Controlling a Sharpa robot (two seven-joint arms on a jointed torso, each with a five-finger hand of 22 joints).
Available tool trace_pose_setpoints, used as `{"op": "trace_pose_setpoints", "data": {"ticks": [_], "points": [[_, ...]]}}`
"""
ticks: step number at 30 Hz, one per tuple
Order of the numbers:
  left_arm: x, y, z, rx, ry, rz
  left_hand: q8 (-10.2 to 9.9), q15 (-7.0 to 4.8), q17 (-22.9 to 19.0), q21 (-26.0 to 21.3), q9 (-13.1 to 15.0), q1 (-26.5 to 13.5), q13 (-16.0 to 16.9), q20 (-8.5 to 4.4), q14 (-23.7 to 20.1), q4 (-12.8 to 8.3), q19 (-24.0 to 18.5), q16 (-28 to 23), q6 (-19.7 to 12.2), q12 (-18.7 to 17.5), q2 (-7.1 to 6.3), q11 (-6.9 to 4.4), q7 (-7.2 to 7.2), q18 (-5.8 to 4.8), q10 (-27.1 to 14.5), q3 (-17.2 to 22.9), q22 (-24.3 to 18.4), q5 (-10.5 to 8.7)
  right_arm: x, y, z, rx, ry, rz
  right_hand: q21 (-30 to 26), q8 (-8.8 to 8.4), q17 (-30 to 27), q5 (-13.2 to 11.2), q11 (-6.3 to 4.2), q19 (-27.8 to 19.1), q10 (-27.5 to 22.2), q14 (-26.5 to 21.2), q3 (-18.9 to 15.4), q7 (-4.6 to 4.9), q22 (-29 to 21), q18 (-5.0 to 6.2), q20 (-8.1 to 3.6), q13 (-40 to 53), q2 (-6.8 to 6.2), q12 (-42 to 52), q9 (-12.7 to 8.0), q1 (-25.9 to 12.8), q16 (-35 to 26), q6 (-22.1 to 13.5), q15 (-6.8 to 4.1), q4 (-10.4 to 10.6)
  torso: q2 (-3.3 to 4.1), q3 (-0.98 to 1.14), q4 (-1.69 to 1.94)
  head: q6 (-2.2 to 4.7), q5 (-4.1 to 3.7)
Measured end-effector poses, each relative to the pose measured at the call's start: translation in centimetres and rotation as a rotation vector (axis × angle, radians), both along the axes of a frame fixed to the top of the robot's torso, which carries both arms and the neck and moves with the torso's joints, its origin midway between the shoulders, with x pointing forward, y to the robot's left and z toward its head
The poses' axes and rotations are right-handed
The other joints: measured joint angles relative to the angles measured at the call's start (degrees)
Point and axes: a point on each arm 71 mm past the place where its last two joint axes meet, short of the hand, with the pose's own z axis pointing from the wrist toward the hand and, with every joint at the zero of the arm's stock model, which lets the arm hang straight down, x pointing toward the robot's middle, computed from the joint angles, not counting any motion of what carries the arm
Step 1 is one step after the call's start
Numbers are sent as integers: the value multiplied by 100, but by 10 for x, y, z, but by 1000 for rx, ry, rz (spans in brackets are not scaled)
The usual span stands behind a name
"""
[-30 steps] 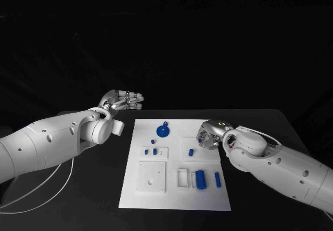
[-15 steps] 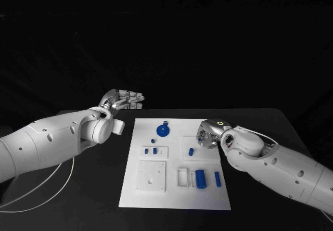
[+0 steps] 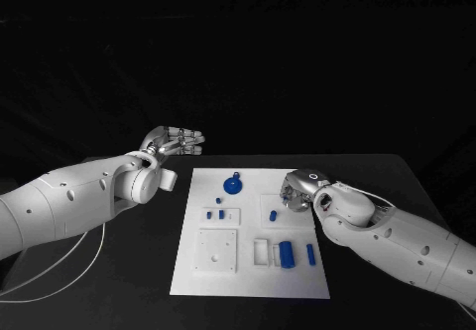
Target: Assemble the parts on the task board
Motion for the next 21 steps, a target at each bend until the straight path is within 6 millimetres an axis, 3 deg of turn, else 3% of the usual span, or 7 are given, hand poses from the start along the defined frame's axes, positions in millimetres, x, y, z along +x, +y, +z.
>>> {"op": "trace_pose_setpoints", "data": {"ticks": [6, 21], "points": [[1, 1, 0, 2, -2, 6, 0, 49, -15, 0, 0, 0, 0, 0, -77, -31, 0, 0, 0, 0, 0, 20, 0, 0, -20, 0, -23, 0, -4, -2, 5, 24, -36, 2, 92, -8, 26, -1, 20, -9, 20, 17, 8, -11, 50, -42, -32, -15, -14, -26, -2, 19, -22, 10, -16, -7, -3, 0, -3, 20, 8], [5, 2, 0, 8, -5, 18, 0, 42, -17, 0, 0, 0, 0, 0, -84, -47, 0, 0, 0, 0, 0, 20, 0, 0, -20, -16, -47, 0, -8, 0, 46, 184, -169, 15, 348, -1, 86, -23, -13, -1, 52, 65, -73, -9, 125, -52, -40, -13, -7, -41, -8, 146, -73, 48, -45, 74, -9, -2, -8, 86, 3]]}}
